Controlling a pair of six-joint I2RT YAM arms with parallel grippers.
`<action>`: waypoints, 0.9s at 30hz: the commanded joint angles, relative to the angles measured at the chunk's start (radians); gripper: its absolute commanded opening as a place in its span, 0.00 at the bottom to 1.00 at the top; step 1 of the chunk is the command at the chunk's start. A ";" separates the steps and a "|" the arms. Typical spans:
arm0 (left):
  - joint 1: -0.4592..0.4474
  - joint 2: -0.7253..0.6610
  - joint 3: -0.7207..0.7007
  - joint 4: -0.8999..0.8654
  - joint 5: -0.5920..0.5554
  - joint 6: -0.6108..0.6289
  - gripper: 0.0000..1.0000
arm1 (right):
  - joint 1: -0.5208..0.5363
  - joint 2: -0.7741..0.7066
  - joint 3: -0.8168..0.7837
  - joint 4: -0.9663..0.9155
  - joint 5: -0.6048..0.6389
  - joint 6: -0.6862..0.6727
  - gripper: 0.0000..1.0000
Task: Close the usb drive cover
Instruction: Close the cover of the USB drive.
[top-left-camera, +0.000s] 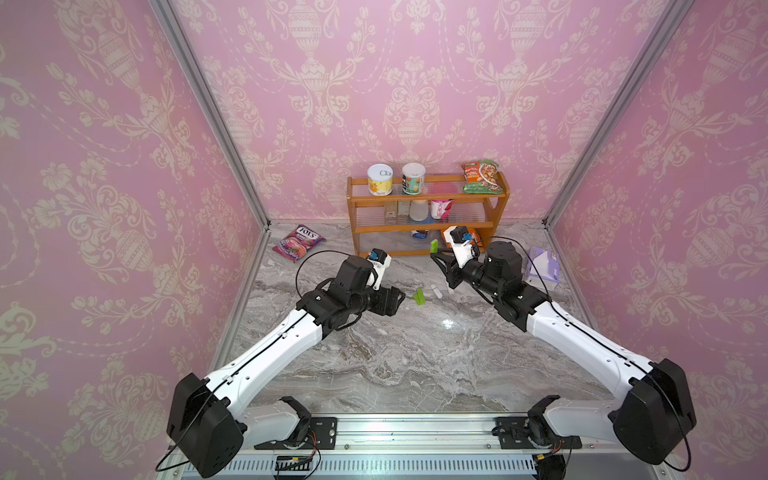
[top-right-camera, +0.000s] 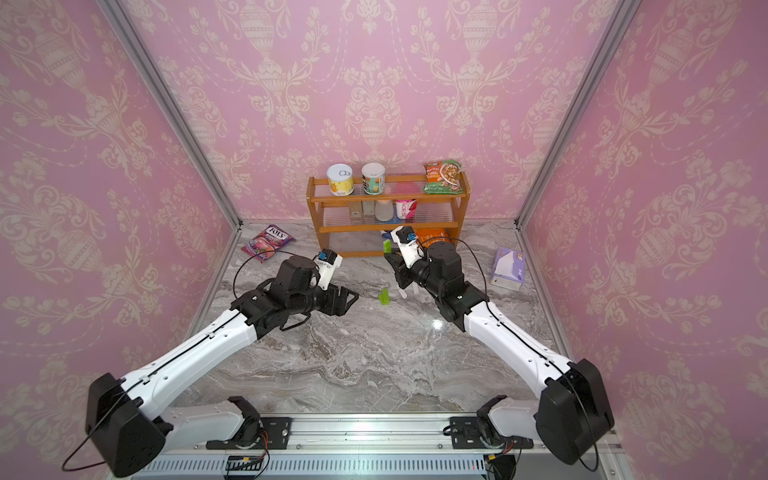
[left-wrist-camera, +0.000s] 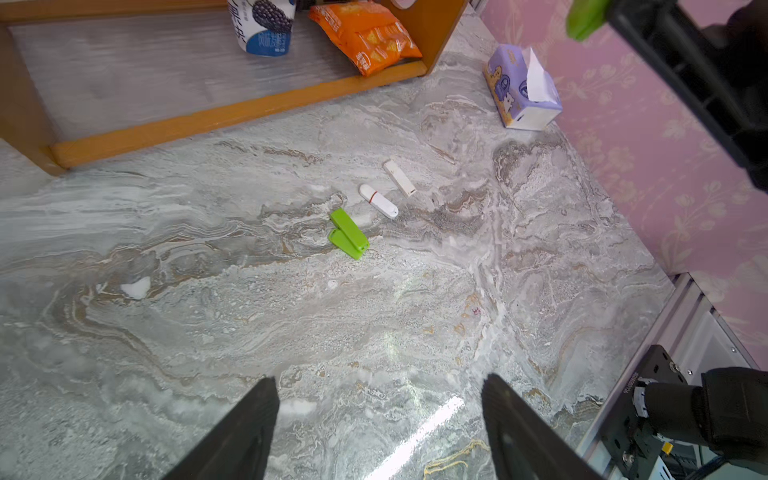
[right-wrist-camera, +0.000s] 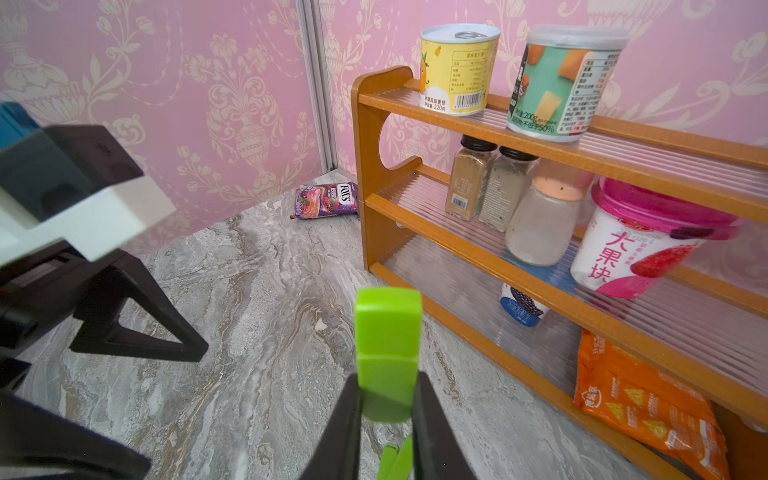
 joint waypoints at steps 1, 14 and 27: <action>0.020 0.016 -0.005 -0.072 -0.133 -0.003 0.80 | 0.001 0.034 0.090 -0.155 0.057 0.002 0.00; 0.068 0.101 0.076 0.185 0.067 -0.122 0.73 | 0.080 0.066 -0.022 -0.110 0.019 0.056 0.00; 0.093 0.151 0.094 0.285 0.270 -0.153 0.31 | 0.141 0.132 -0.037 -0.003 -0.011 0.119 0.00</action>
